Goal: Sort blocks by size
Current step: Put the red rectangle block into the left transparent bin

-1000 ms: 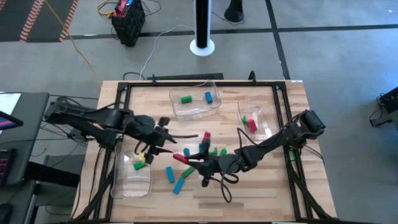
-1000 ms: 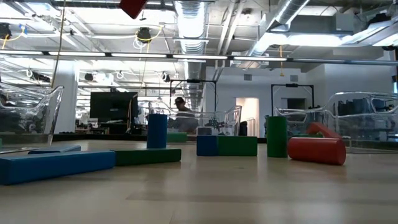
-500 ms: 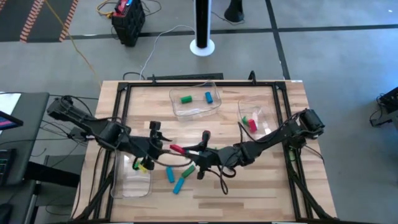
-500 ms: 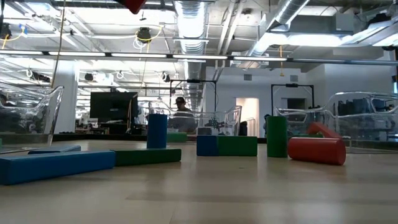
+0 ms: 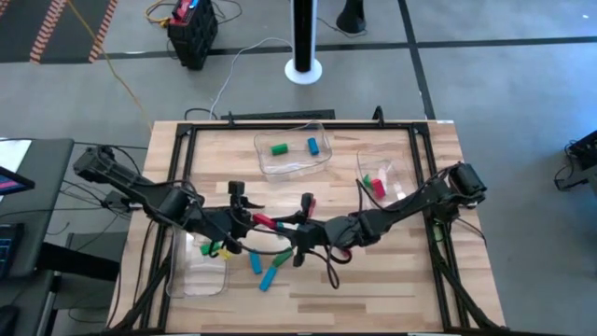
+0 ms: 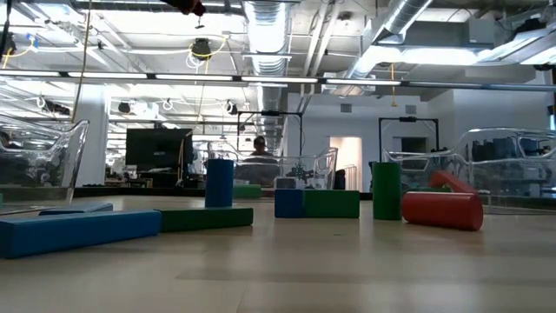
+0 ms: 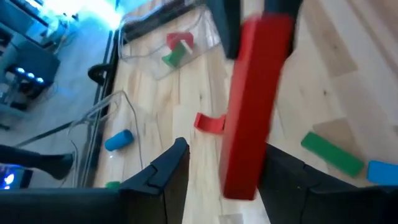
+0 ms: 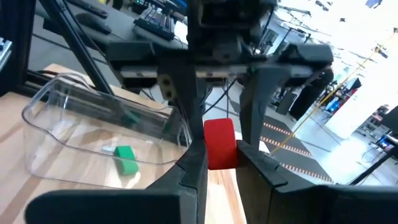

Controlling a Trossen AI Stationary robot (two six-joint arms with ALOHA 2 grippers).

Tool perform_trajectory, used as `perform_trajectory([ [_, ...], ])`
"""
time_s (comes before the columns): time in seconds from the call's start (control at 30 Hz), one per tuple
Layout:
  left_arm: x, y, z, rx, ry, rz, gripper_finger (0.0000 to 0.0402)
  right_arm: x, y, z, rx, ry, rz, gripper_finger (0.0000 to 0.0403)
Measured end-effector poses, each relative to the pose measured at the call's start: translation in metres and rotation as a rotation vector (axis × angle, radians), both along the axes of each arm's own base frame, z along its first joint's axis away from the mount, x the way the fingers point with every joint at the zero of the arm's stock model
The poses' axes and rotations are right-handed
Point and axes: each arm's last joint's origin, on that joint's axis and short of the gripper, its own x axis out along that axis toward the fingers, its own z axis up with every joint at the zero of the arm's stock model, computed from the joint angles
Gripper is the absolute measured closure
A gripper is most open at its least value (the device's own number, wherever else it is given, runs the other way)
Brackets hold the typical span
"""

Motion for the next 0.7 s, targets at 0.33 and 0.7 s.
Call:
perform_trajectory([
  [0.33,-0.0009,-0.0009,-0.0009,-0.003,0.017,-0.022,0.0311,0.0000,-0.0002,-0.0011,0.004,0.010,-0.001,0.0310],
  [0.7,-0.0015,-0.0010,-0.0019,-0.011,0.032,-0.034,0.0343,-0.0001,0.0000,-0.0011,0.008,0.009,0.001,0.0310],
])
